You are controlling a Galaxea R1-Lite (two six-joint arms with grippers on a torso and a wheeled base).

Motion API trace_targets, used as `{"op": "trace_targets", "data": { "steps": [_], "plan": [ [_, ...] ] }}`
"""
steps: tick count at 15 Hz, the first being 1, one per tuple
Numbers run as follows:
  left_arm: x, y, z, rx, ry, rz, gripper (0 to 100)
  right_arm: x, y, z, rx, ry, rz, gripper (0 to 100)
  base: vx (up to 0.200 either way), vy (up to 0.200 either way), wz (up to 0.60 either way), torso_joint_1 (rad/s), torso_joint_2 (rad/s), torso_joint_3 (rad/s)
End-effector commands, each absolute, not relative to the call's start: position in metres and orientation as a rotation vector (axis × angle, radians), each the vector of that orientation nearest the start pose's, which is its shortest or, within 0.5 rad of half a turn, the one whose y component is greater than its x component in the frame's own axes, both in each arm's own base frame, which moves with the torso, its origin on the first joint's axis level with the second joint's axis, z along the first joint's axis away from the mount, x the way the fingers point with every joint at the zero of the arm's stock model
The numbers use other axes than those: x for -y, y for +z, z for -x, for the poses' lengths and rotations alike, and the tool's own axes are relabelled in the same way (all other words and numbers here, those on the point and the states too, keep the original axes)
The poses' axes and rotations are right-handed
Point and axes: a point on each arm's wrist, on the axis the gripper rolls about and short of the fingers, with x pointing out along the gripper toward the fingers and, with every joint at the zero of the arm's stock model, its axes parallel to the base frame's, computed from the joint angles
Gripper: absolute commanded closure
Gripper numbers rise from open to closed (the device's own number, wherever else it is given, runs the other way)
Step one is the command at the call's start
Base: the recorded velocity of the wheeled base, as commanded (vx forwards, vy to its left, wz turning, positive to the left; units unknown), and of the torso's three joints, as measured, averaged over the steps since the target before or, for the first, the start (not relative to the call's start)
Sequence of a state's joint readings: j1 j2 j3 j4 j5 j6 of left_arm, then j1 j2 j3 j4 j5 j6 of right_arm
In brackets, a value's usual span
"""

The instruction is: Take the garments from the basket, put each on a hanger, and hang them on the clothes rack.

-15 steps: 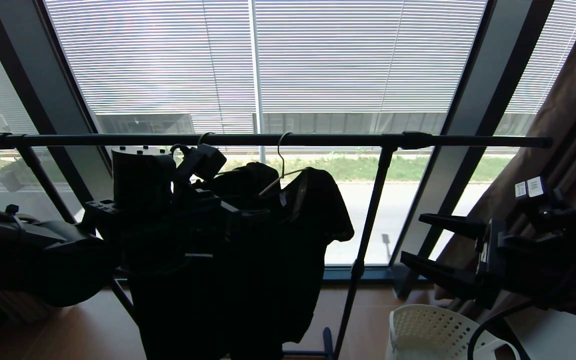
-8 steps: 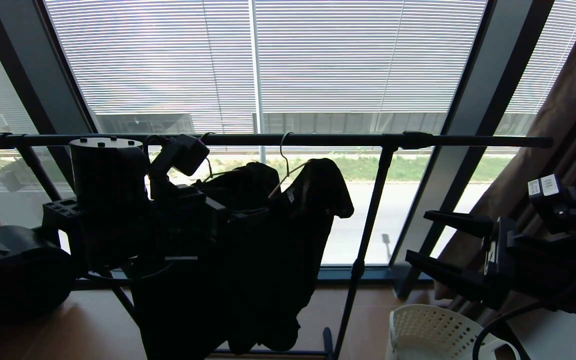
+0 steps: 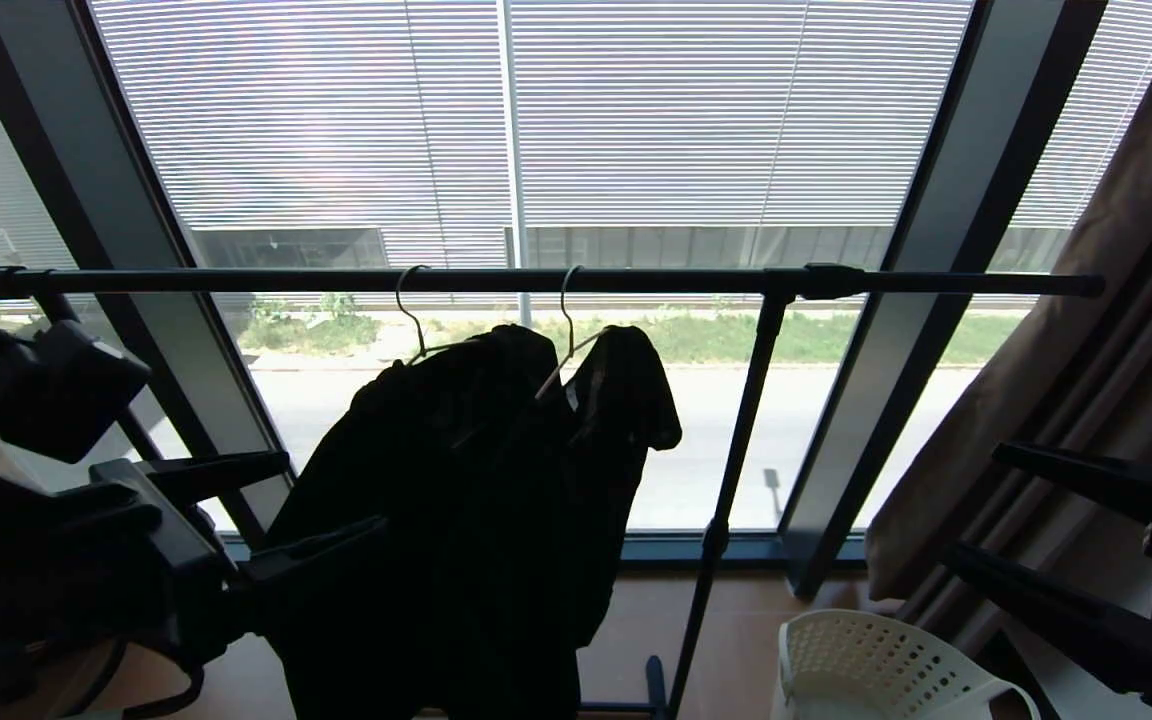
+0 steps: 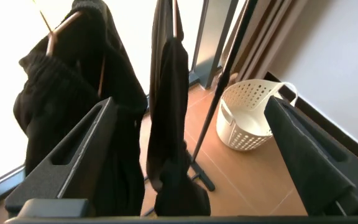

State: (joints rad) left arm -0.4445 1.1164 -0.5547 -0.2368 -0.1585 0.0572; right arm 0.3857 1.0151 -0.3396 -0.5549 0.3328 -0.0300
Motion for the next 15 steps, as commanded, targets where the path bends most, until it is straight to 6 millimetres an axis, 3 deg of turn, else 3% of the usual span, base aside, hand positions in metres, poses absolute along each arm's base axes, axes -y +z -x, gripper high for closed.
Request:
{"op": "trace_targets", "data": {
  "steps": [1, 4, 6, 7, 8, 12, 15],
  "plan": [
    [0.024, 0.200, -0.045, -0.263, -0.557, -0.108, 0, -0.021, 0.212, -0.033, -0.007, 0.652, 0.042, 0, 0.000, 0.000, 0.00, 0.000, 0.00, 0.000],
    [0.000, 0.183, 0.002, -0.232, -0.466, -0.162, 0, 0.002, 0.197, 0.022, -0.023, 0.487, 0.061, 0, 0.000, 0.000, 0.00, 0.000, 0.00, 0.000],
    [-0.005, 0.168, 0.020, -0.204, -0.338, -0.185, 0, 0.003, 0.182, 0.045, -0.020, 0.349, 0.059, 0, 0.000, 0.000, 0.00, 0.000, 0.00, 0.000],
    [-0.005, 0.167, 0.020, -0.202, -0.334, -0.186, 0, 0.003, 0.181, 0.045, -0.022, 0.343, 0.059, 0, 0.000, 0.000, 0.00, 0.000, 0.00, 0.000],
    [-0.004, 0.154, 0.028, -0.185, -0.238, -0.177, 0, -0.002, 0.167, 0.058, -0.027, 0.242, 0.057, 0, 0.000, 0.000, 0.00, 0.000, 0.00, 0.000],
    [-0.001, 0.130, 0.038, -0.151, -0.251, -0.159, 0, -0.004, 0.142, 0.069, -0.007, 0.187, 0.059, 0, 0.000, 0.000, 0.00, 0.000, 0.00, 0.000],
    [0.000, 0.127, 0.036, -0.166, -0.322, -0.148, 0, -0.004, 0.125, 0.059, -0.069, 0.189, 0.059, 0, 0.000, 0.000, 0.00, 0.000, 0.00, 0.000]
  ]
}}
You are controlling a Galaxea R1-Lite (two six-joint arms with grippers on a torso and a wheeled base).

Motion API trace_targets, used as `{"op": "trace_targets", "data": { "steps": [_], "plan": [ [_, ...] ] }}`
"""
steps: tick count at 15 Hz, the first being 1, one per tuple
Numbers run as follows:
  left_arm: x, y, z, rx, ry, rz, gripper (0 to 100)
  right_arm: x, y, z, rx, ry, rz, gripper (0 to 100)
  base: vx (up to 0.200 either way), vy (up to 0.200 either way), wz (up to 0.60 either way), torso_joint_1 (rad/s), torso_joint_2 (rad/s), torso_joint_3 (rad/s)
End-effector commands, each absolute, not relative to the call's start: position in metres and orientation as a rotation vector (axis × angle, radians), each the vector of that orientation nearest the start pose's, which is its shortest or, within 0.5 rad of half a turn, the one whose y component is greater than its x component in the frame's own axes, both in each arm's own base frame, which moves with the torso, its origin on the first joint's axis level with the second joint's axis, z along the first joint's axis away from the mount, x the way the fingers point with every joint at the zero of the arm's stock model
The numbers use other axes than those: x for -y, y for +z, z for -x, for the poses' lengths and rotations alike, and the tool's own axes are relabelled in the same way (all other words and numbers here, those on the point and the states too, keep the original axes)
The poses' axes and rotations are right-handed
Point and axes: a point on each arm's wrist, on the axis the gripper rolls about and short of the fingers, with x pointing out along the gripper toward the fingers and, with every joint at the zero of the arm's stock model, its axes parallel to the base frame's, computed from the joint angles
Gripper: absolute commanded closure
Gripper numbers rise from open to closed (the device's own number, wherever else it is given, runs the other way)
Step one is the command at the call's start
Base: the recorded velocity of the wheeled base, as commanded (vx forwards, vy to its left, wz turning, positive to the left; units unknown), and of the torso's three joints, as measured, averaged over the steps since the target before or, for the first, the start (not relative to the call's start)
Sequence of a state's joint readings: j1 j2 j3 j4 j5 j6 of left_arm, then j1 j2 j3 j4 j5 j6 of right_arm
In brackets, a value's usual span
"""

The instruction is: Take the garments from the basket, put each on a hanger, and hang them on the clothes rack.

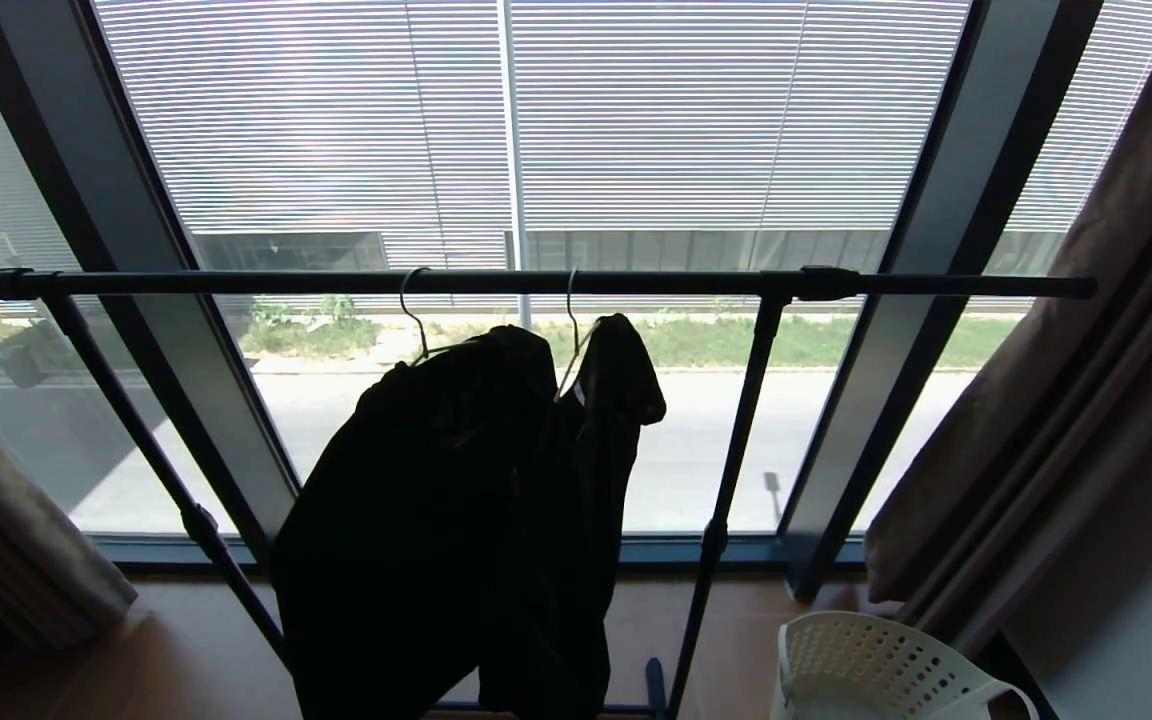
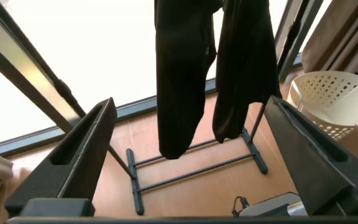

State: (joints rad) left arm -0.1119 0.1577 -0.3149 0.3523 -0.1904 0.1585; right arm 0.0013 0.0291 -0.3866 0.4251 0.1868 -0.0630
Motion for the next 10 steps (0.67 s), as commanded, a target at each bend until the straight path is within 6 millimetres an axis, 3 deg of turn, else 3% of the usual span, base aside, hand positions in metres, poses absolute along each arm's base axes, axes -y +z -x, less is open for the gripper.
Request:
{"op": "trace_targets", "data": {
  "steps": [1, 8, 10],
  "plan": [
    [0.001, 0.126, 0.036, -0.167, -0.333, -0.147, 0, -0.004, 0.122, 0.058, -0.078, 0.193, 0.067, 0, 0.000, 0.000, 0.00, 0.000, 0.00, 0.000],
    [0.000, 0.112, 0.035, -0.157, -0.387, -0.148, 0, -0.004, 0.087, 0.032, -0.071, 0.190, 0.103, 0, 0.000, 0.000, 0.00, 0.000, 0.00, 0.000],
    [-0.001, 0.103, 0.028, -0.135, -0.312, -0.157, 0, -0.003, 0.078, 0.026, -0.039, 0.122, 0.107, 0, 0.000, 0.000, 0.00, 0.000, 0.00, 0.000]
  ]
}}
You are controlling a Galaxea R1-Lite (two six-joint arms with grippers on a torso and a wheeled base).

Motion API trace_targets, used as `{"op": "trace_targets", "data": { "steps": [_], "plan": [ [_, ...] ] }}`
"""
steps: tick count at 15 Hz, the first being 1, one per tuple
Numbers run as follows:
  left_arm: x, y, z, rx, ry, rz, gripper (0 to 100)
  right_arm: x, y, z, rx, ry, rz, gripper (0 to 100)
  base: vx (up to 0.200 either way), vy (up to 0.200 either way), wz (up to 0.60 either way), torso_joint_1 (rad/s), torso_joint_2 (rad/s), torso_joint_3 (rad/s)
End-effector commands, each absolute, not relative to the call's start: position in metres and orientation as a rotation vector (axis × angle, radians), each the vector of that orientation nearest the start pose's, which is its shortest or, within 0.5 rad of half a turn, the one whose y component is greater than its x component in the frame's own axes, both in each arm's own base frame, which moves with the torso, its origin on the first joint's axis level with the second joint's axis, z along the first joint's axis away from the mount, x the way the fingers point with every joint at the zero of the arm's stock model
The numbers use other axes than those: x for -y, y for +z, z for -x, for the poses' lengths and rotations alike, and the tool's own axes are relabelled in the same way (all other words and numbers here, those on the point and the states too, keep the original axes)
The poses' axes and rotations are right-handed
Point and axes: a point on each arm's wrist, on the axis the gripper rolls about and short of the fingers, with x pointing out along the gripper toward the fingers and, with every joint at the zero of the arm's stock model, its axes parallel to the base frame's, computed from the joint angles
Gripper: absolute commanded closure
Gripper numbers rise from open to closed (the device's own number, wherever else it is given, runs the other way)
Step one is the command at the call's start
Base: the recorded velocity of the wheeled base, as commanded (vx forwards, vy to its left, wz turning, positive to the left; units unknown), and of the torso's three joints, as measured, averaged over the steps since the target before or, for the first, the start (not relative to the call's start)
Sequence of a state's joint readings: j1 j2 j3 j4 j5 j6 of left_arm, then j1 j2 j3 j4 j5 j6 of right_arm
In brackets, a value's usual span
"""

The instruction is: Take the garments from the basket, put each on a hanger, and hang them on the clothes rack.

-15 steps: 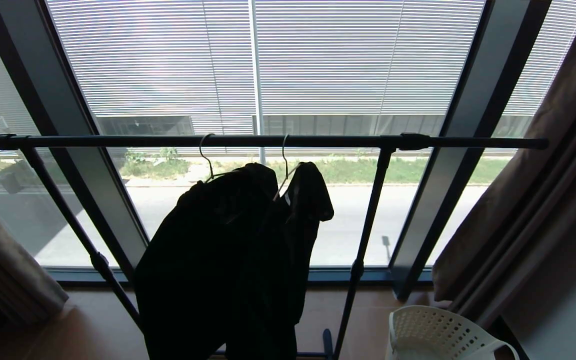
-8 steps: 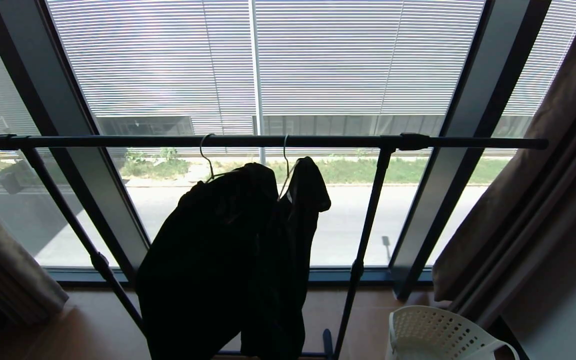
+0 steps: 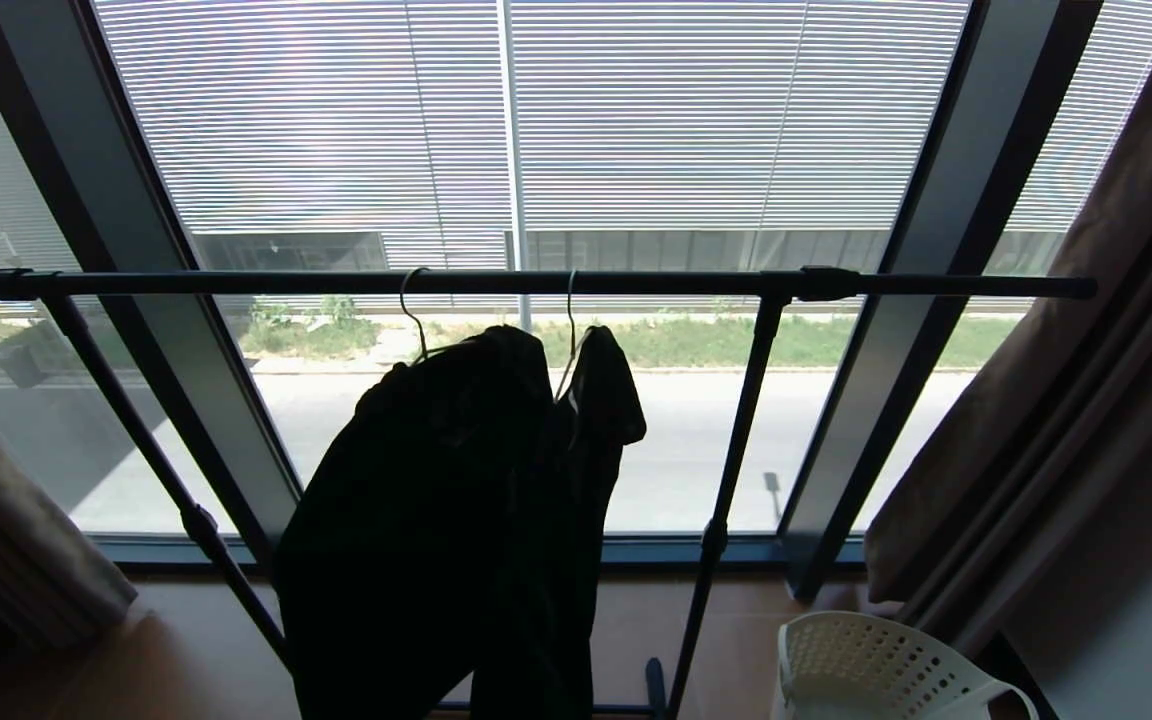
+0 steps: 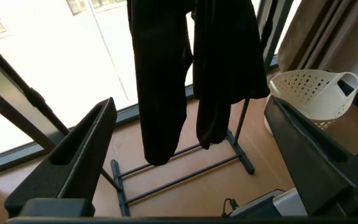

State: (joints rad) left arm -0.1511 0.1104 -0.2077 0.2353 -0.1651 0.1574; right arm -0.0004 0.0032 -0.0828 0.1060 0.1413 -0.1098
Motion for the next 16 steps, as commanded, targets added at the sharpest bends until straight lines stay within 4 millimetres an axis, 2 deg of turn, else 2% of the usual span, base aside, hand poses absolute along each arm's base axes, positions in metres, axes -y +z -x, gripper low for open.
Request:
{"op": "trace_targets", "data": {
  "steps": [1, 5, 11, 16],
  "plan": [
    [-0.001, 0.098, 0.024, -0.124, -0.267, -0.163, 0, -0.002, 0.077, 0.025, -0.022, 0.078, 0.106, 0, 0.000, 0.000, 0.00, 0.000, 0.00, 0.000],
    [-0.002, 0.085, 0.018, -0.179, -0.165, -0.172, 0, -0.001, 0.077, 0.024, -0.034, 0.052, 0.089, 0, 0.000, 0.000, 0.00, 0.000, 0.00, 0.000],
    [0.001, 0.083, 0.019, -0.128, 0.020, -0.234, 0, -0.001, 0.078, 0.022, -0.068, 0.049, 0.052, 0, 0.000, 0.000, 0.00, 0.000, 0.00, 0.000],
    [0.001, 0.076, 0.020, -0.111, -0.021, -0.161, 0, -0.001, 0.077, 0.025, -0.024, 0.046, 0.035, 0, 0.000, 0.000, 0.00, 0.000, 0.00, 0.000]
  ]
}}
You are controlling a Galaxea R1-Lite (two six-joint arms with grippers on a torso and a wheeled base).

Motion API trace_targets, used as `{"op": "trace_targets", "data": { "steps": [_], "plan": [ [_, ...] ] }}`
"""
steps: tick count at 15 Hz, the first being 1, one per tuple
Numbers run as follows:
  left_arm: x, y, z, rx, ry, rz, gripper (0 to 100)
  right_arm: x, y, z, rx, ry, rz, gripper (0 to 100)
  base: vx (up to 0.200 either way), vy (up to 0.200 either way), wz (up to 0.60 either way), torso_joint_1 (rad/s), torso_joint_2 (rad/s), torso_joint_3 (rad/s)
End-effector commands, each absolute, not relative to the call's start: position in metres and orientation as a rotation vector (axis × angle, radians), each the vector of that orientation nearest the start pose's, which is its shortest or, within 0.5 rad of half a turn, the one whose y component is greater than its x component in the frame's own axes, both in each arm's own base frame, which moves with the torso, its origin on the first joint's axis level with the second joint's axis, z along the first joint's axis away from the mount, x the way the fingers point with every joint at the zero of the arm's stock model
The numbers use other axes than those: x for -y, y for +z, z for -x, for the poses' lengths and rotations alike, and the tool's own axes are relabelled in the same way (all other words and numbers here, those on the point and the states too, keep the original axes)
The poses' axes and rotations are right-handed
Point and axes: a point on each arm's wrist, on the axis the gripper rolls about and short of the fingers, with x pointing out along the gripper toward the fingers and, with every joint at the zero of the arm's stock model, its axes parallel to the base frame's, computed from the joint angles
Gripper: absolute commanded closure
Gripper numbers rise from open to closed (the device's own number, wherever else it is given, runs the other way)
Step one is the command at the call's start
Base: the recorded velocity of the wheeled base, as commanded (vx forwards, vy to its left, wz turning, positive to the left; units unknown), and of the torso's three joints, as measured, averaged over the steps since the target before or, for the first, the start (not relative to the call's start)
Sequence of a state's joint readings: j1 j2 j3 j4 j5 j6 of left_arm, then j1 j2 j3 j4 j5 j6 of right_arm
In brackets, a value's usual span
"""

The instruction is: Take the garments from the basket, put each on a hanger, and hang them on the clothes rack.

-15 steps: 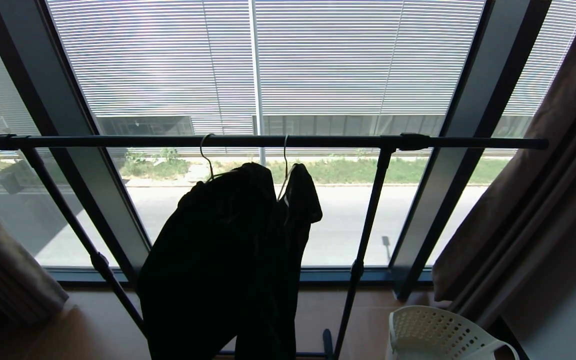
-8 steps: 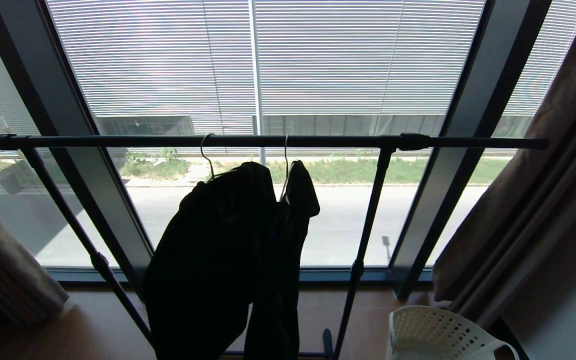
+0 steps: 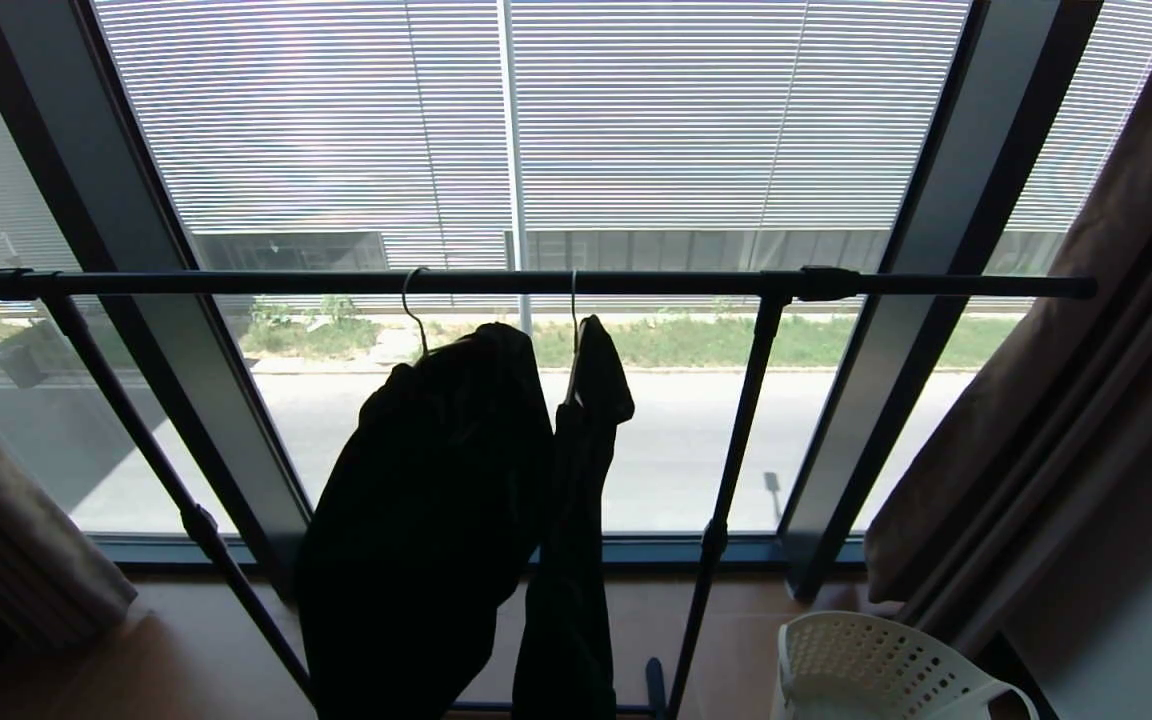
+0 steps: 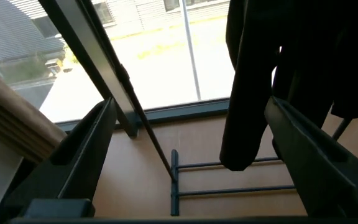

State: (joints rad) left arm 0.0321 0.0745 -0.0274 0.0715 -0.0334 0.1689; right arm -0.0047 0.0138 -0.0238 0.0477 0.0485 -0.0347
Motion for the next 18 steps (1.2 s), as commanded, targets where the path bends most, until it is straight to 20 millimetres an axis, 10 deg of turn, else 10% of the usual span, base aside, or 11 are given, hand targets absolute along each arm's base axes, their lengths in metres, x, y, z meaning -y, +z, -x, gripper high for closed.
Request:
{"op": "trace_targets", "data": {
  "steps": [1, 18],
  "plan": [
    [0.0022, 0.0740, 0.0249, -0.045, -0.114, -0.144, 0, -0.0005, 0.0780, 0.0245, -0.012, 0.012, 0.035, 0, 0.000, 0.000, 0.00, 0.000, 0.00, 0.000],
    [0.0028, 0.0740, 0.0246, -0.048, -0.138, -0.096, 0, 0.0004, 0.0760, 0.0228, 0.005, -0.020, -0.002, 0, 0.000, 0.000, 0.00, 0.000, 0.00, 0.000]
  ]
}}
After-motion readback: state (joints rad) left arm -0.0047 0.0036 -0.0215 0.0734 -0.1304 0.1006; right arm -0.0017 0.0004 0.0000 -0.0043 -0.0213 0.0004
